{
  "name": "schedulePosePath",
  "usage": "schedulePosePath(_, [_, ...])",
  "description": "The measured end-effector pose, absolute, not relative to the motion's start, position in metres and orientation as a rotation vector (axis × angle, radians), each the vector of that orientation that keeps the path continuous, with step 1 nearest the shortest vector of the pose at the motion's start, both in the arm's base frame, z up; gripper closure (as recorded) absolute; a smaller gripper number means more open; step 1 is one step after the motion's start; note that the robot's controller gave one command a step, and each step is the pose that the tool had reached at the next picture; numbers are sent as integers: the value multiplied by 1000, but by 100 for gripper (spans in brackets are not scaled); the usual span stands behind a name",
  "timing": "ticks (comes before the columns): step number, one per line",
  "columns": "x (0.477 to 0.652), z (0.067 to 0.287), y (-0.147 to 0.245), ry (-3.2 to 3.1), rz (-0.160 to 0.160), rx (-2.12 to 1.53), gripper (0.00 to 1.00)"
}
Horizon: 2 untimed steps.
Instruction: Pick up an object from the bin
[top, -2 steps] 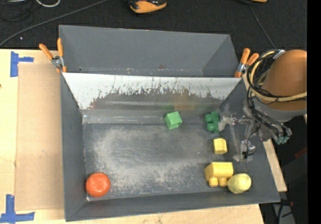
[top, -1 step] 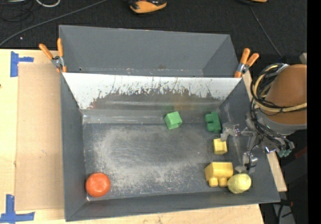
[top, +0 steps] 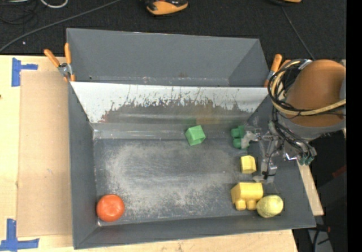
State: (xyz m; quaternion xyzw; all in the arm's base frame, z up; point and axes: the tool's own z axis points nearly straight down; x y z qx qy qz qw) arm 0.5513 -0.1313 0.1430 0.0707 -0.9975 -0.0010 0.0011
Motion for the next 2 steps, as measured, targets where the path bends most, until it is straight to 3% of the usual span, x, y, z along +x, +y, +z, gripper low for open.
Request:
schedulePosePath(1, [524,126,-135,-3065,-5,674,0])
schedulePosePath(2, [537,78,-127,-3120,2,406,0])
